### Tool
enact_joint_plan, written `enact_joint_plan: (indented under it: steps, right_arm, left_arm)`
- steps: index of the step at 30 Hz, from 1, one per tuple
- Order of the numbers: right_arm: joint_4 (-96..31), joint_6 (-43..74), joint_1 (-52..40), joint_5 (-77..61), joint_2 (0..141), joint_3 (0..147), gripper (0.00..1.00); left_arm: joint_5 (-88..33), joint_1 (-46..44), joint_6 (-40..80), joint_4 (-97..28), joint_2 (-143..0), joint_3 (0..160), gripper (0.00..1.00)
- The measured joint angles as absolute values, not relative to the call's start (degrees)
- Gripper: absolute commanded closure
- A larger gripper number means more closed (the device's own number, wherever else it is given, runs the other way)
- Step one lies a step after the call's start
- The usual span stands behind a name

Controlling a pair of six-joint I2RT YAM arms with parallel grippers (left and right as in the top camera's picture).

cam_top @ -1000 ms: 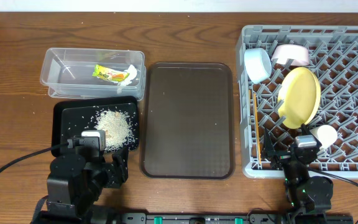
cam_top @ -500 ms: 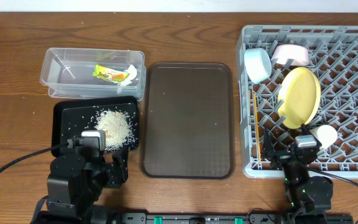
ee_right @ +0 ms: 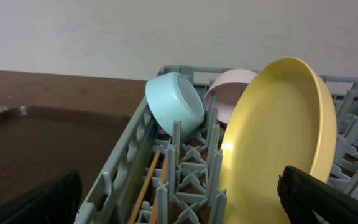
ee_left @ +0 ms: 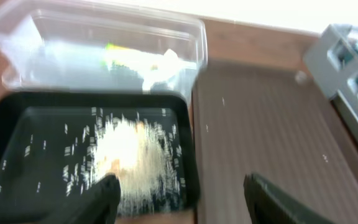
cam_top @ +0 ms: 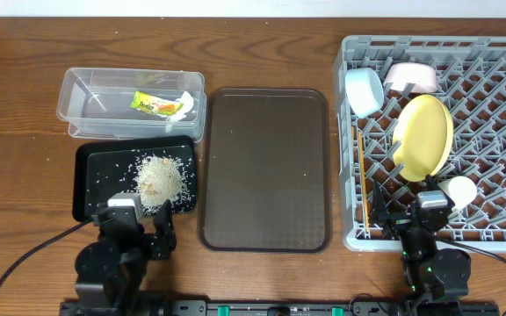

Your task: Sort waste into correct bins and load items into the dishwasher rack

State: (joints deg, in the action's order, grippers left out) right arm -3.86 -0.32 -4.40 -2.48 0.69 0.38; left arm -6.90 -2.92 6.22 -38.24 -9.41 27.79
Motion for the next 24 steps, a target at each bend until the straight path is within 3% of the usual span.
enact_joint_plan:
  steps: [15, 24]
  right_arm:
    - [-3.9, -0.3, -4.4, -2.5, 0.7, 0.4, 0.01]
    - [-3.9, -0.3, -4.4, -2.5, 0.7, 0.4, 0.01]
  left_arm:
    - [-5.8, -1.9, 3.7, 1.2, -1.3, 2.3, 0.33]
    - [-5.3, -1.9, 1.2, -1.2, -0.6, 0.9, 0.33]
